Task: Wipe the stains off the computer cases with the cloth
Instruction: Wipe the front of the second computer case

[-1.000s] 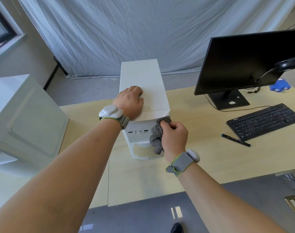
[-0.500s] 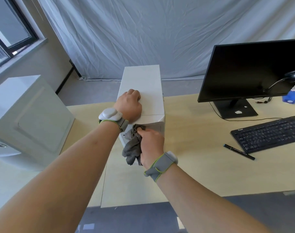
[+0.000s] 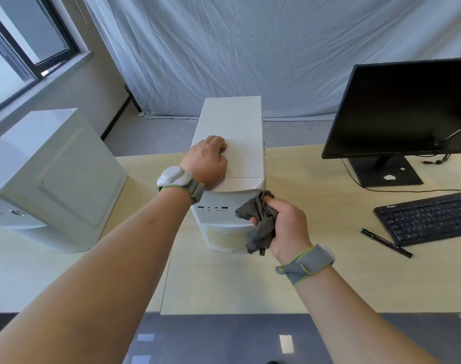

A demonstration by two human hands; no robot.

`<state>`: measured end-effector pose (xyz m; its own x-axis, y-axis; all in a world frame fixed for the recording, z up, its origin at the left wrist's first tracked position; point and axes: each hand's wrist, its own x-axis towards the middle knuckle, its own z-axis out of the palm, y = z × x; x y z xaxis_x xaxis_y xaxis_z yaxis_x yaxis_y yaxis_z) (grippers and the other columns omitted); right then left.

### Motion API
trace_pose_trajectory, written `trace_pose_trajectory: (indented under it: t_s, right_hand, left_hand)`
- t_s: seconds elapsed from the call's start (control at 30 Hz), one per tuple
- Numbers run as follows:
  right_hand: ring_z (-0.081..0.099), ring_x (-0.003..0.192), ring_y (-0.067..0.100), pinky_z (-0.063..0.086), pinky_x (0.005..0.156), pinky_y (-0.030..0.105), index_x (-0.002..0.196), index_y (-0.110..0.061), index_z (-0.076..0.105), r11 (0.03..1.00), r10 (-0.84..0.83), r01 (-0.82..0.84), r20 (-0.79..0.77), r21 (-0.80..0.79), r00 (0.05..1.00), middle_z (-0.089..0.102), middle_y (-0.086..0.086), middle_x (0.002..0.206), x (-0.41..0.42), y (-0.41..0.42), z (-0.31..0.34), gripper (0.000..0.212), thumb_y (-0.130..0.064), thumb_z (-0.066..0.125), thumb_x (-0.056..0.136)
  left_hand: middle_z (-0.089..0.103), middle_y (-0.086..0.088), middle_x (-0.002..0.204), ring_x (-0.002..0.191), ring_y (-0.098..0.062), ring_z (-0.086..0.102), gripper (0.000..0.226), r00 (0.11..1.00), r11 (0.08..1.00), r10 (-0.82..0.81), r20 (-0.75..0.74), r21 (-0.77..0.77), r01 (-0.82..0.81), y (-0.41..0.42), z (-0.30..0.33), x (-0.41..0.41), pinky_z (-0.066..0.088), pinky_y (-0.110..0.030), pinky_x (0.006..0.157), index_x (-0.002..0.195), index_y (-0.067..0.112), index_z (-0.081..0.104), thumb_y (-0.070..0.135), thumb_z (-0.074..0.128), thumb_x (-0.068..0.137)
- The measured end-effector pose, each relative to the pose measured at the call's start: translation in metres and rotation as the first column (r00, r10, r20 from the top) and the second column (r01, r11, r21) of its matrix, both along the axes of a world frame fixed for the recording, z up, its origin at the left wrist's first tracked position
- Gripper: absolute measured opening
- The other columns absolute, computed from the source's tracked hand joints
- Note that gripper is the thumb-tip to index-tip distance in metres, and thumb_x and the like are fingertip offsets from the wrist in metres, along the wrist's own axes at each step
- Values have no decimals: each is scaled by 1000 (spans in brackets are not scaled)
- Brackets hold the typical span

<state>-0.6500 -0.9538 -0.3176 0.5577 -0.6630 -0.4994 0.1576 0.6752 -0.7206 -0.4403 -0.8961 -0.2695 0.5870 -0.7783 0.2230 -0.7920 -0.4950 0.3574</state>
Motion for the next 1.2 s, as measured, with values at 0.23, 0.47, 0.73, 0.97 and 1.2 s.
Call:
trace_pose_trajectory:
  t_s: [0.23, 0.47, 0.73, 0.97, 1.2]
  right_hand:
    - [46, 46, 28, 34, 49, 38, 73, -3, 60, 983, -80, 43, -204, -180, 976, 58, 26, 56, 4, 3, -31, 18, -12, 70, 85]
    - [34, 43, 19, 24, 52, 36, 61, -2, 44, 999, 10, -22, -314, -33, 949, 52, 18, 57, 4, 3, -68, 31, -12, 64, 83]
    - [42, 45, 28, 32, 51, 37, 68, -8, 51, 993, -5, -34, -336, -112, 942, 61, 19, 62, -1, 11, -77, 26, -24, 67, 83]
    - [65, 71, 13, 51, 64, 26, 94, -27, 74, 724, -187, -174, -432, -668, 882, 70, -10, 76, 17, 55, -85, 7, -30, 73, 87]
    - [59, 83, 20, 41, 59, 26, 93, -19, 72, 243, -252, -471, -524, -848, 814, 70, -5, 84, 42, 72, -101, 4, -21, 70, 90]
  left_hand:
    - [59, -2, 134, 118, -28, 54, 32, 1000, 1000, 13, -17, -14, -13, 1, 1, 2, 44, -36, 98, 121, 14, 59, 14, 46, 91]
    - [61, 2, 130, 114, -28, 56, 33, 998, 999, 35, -52, -34, -37, 1, 2, 2, 47, -37, 96, 117, 17, 61, 16, 48, 87]
    - [62, 2, 129, 112, -28, 57, 32, 998, 999, 33, -58, -40, -35, 2, 1, 3, 48, -39, 95, 116, 18, 60, 18, 47, 87]
    - [62, 3, 128, 112, -27, 57, 34, 997, 999, 26, -72, -45, -30, 2, -1, 4, 48, -40, 96, 116, 19, 61, 20, 47, 85]
    - [63, 4, 126, 111, -26, 57, 34, 997, 998, 28, -74, -50, -31, 2, 1, 5, 49, -41, 94, 115, 19, 61, 20, 45, 85]
